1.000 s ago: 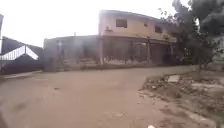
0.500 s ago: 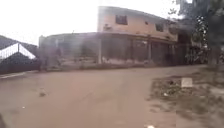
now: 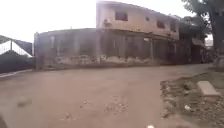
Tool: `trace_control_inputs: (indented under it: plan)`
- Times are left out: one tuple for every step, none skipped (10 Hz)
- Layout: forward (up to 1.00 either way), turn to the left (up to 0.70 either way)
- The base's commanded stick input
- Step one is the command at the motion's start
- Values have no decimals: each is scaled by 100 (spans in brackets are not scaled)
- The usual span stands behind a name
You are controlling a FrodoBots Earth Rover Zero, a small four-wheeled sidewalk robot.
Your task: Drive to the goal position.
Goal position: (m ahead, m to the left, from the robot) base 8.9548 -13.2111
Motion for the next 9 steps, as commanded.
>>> trace_control_inputs:
  plan:
    - [100, -27]
    - [100, -27]
    - [100, -27]
    - [100, -27]
    - [100, -27]
    - [100, -27]
    - [100, -27]
    - [100, -27]
    - [100, -27]
